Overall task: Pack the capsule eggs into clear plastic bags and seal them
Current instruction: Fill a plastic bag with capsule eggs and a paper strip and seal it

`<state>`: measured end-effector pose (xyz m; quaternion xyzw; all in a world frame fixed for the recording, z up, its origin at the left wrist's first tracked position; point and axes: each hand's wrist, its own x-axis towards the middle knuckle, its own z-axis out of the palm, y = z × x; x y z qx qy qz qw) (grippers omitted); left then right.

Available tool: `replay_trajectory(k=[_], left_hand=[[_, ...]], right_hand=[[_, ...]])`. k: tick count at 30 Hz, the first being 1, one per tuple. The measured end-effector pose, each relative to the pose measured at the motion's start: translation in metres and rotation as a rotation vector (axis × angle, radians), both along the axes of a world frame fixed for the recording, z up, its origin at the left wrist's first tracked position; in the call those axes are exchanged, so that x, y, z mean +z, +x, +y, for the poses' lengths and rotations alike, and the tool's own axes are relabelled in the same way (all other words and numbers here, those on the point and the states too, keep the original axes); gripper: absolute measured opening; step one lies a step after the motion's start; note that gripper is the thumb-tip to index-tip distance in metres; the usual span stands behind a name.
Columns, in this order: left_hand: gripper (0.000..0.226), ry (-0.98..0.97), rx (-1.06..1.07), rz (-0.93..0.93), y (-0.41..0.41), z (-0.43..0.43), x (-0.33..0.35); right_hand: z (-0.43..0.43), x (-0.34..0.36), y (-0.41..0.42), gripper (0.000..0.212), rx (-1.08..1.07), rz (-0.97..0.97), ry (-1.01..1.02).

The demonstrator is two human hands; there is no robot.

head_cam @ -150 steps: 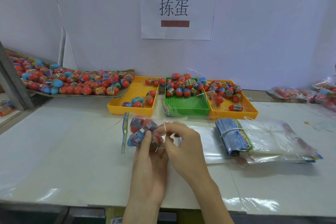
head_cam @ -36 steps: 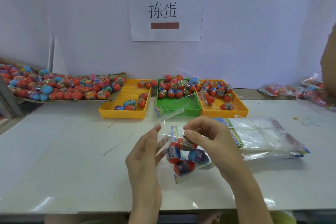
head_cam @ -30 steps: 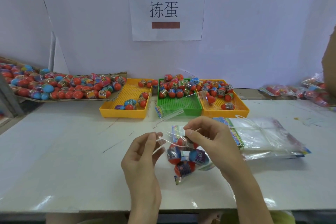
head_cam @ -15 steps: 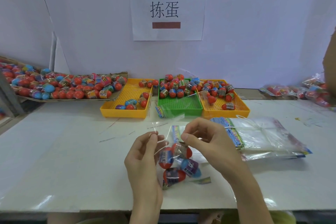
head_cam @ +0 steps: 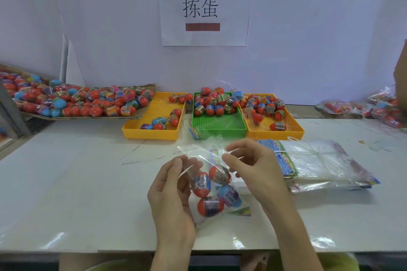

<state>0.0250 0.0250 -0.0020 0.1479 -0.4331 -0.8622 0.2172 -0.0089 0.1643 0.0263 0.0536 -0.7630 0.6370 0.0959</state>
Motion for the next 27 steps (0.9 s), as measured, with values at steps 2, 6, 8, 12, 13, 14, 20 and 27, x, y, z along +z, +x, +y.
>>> replay_trajectory(k=[2,6,8,12,13,14,20,27], left_hand=[[0.025,-0.059,0.003,0.017,0.001,0.002,-0.001],[0.02,-0.205,0.01,0.049,0.003,0.007,-0.003],[0.019,-0.262,0.009,0.071,0.004,0.008,-0.002],[0.017,-0.249,-0.009,0.075,0.005,0.008,-0.001],[0.015,-0.234,-0.015,0.069,0.005,0.008,-0.001],[0.013,-0.229,-0.019,0.063,0.004,0.007,-0.001],[0.018,-0.267,-0.015,0.077,0.004,0.009,-0.002],[0.034,-0.484,0.08,0.127,0.007,0.014,-0.001]], right_hand=[[-0.007,-0.002,0.001,0.029,-0.146,0.133,0.151],[-0.024,0.002,0.01,0.027,-0.137,0.472,0.339],[-0.028,0.003,0.013,0.02,-0.053,0.507,0.317],[-0.029,0.005,0.015,0.016,0.031,0.468,0.256],[-0.027,0.005,0.015,0.016,0.033,0.46,0.244],[-0.027,0.005,0.014,0.015,0.036,0.457,0.241],[-0.026,0.004,0.014,0.016,0.043,0.461,0.259],[-0.023,0.003,0.012,0.016,0.025,0.457,0.243]])
